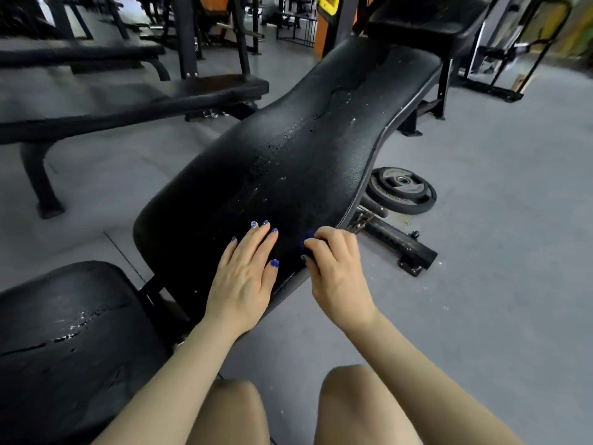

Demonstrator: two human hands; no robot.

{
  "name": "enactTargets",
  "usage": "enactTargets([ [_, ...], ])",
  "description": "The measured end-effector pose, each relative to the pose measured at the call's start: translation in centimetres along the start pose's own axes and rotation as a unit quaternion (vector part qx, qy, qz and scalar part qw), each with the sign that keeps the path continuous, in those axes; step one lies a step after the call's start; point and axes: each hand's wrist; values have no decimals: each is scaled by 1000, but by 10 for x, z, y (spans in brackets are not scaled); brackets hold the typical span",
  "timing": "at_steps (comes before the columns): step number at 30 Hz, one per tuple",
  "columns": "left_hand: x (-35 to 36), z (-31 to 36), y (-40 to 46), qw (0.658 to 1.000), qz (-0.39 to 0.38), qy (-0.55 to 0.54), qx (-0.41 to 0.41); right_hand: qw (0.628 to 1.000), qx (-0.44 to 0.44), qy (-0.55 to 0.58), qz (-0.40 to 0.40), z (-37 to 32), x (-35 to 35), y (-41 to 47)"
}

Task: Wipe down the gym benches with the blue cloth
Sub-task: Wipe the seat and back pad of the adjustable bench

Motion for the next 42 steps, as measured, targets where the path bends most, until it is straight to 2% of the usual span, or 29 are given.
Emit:
enactTargets([
  [6, -5, 4, 2, 1000, -13, -20, -10, 993, 90, 78, -19, -5, -6, -18],
  [9, -13, 12, 8, 999, -15, -26, -27, 973, 188, 129, 43, -1, -14, -24],
  [12, -21, 23, 24, 999, -6, -39, -32, 928, 304, 171, 129, 4, -19, -24],
  [16, -24, 42, 63, 997, 13, -67, -26, 857, 419, 239, 183, 10, -19, -10],
  [21, -8, 55, 102, 996, 20, -80, -26, 851, 405, 278, 187, -10, 7, -6],
  [24, 8, 52, 98, 999, 7, -41, -12, 847, 399, 283, 208, -14, 20, -5],
  [29, 16, 47, 95, 999, 34, -24, 8, 823, 406, 289, 272, 36, 23, 36],
  [32, 18, 46, 95, 999, 42, -23, 14, 805, 424, 303, 285, 57, 23, 56],
  [38, 21, 44, 95, 999, 49, -16, 18, 811, 402, 333, 263, 25, 30, 13],
  [42, 21, 45, 94, 999, 50, -11, 17, 858, 370, 273, 229, 71, 20, 47],
])
Point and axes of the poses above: each hand's wrist, its own y-axis towards the middle knuckle, its own x-axis out of the palm, z = x × y, and after that the axes turned 1 degree about z, right-handed
